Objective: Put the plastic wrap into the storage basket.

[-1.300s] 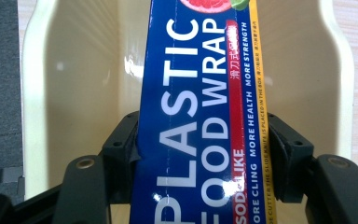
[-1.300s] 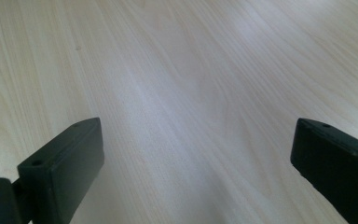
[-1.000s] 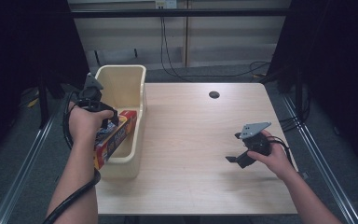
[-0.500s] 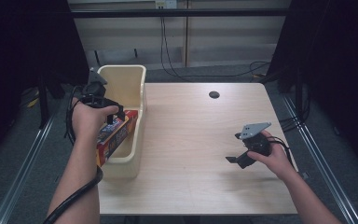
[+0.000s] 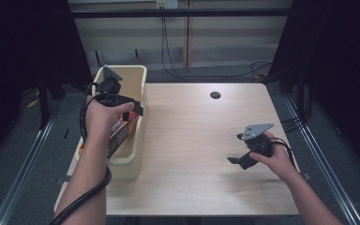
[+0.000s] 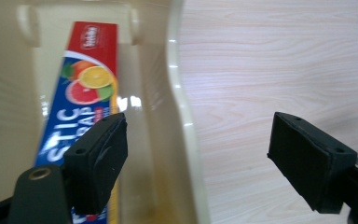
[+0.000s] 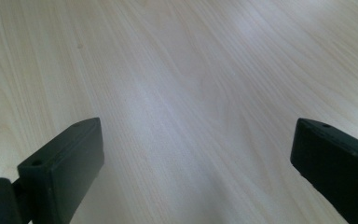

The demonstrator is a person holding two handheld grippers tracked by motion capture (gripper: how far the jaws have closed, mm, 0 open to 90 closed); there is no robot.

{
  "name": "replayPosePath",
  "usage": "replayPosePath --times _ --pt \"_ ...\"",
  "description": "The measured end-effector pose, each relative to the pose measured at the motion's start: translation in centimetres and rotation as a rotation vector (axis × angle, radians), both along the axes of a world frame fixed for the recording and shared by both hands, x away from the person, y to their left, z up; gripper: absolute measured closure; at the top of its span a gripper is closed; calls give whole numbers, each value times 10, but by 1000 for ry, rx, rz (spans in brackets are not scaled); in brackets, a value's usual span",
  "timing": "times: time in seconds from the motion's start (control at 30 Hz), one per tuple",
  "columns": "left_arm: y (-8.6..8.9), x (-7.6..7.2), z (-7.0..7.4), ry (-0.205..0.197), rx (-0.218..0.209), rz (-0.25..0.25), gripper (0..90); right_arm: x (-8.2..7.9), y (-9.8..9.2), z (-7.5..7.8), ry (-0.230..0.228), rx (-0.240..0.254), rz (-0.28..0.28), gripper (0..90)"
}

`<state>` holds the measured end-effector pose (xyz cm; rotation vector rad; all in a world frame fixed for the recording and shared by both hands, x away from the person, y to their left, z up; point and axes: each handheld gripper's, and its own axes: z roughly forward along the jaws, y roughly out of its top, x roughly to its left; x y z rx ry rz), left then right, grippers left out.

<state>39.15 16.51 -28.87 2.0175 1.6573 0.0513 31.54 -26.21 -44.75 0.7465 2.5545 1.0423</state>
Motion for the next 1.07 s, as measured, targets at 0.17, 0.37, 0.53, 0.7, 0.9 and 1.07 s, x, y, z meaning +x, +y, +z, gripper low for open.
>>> replayPosePath --times 0.17,0.37,0.53,0.7,0.9,1.07 --pt "-14 0 -3 -26 -16 -45 187 -1 -1 0 0 -1 1 23" --pt "-32 -2 -5 -48 -40 -92 182 0 -1 0 -5 3 1 23" --pt "-46 -4 -12 -56 -63 -132 178 -1 -1 0 -3 0 1 24" --pt "-58 -6 -20 -67 -86 -165 176 -1 -1 0 -8 -3 1 23" --pt "-71 -9 -30 -70 -115 -205 174 -2 0 -3 1 -5 0 23" --pt "-78 -9 -36 -73 -123 -230 169 -3 -1 -4 -3 -16 -2 24"
